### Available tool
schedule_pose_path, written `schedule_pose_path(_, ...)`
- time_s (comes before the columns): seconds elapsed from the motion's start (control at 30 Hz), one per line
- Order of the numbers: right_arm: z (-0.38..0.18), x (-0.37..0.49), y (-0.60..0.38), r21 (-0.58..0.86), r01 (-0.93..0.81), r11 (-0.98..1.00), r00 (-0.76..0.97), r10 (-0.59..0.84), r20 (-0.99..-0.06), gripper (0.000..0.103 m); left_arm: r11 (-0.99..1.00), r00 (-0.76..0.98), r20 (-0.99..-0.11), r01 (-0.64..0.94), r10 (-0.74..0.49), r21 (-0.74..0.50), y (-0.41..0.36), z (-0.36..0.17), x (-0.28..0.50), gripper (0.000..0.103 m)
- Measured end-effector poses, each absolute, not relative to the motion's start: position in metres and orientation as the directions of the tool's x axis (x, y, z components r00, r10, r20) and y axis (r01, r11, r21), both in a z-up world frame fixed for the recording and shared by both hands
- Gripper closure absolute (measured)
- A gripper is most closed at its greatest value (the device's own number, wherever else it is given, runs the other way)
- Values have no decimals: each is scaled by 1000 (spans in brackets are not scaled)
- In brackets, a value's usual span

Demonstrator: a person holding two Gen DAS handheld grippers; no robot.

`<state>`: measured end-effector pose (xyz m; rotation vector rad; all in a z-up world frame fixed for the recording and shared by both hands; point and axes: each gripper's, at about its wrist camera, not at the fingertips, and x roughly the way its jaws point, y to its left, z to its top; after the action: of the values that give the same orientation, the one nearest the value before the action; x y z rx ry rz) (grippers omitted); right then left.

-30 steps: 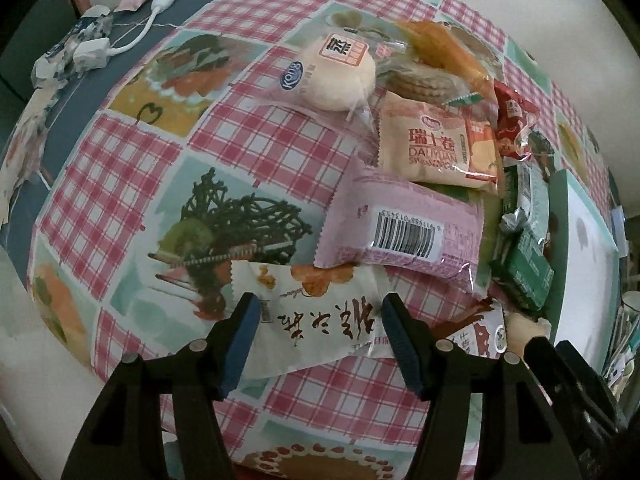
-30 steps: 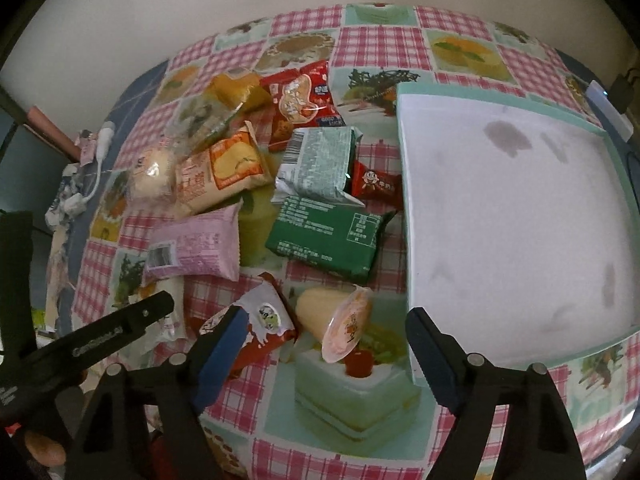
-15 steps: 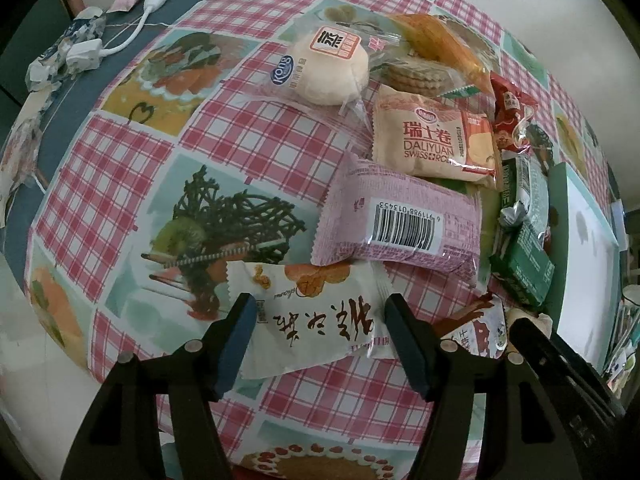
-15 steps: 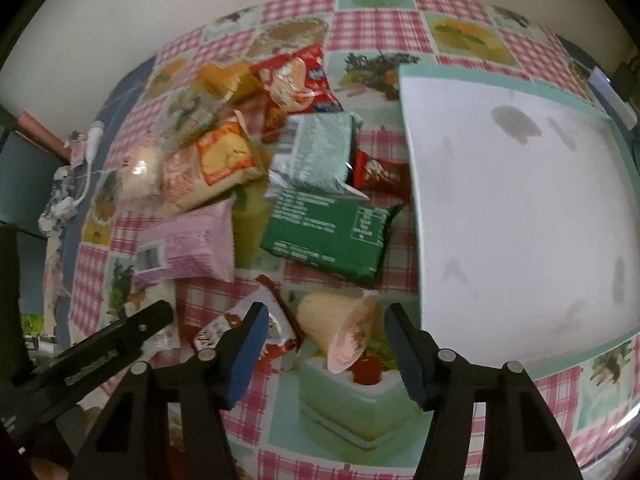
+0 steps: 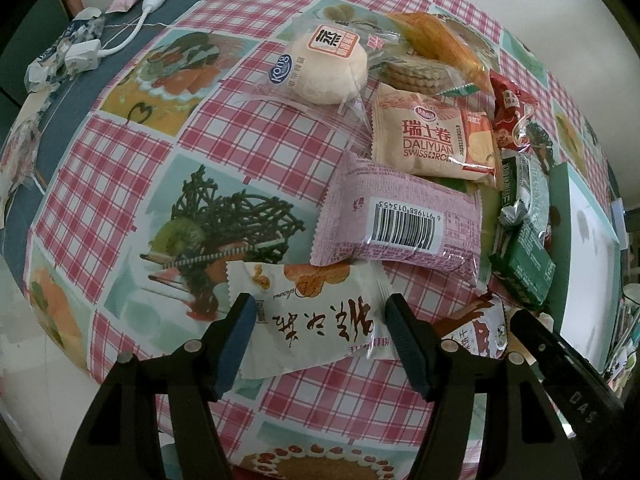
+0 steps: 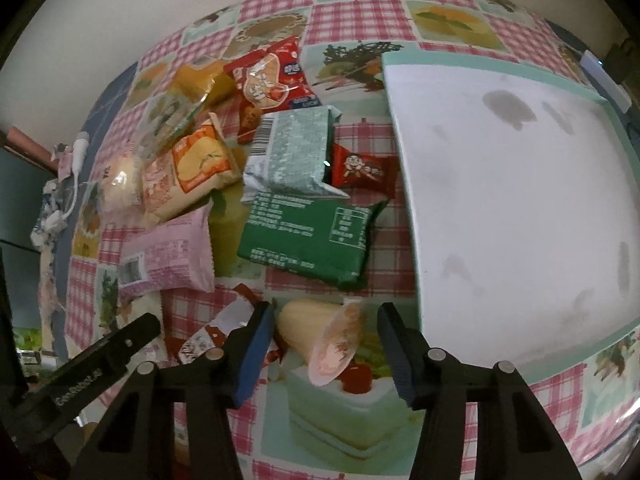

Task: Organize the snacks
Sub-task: 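Grasp the round bun with the right tool while the left tool grasps the white pastry pack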

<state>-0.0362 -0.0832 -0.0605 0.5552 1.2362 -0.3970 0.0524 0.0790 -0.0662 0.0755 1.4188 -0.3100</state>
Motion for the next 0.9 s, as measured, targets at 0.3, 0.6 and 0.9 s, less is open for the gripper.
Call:
schedule_pose_path(0.3,-66,-30,-82,123,550,826,262,-31,-965,48,957,121,-981,267,-152,-115,77,-67,51,34)
schedule_pose_path(0.6,-74,-30,-64,67,526,848,219,-59,-974,51,957,130,-981,269,-144,-105,71,-66,48,34)
schedule_pose_path(0.9,-60,-43,-73,120,538,834,265,-33,-964,51,962,184,-970,250,-160,-111,83,-50,43,67)
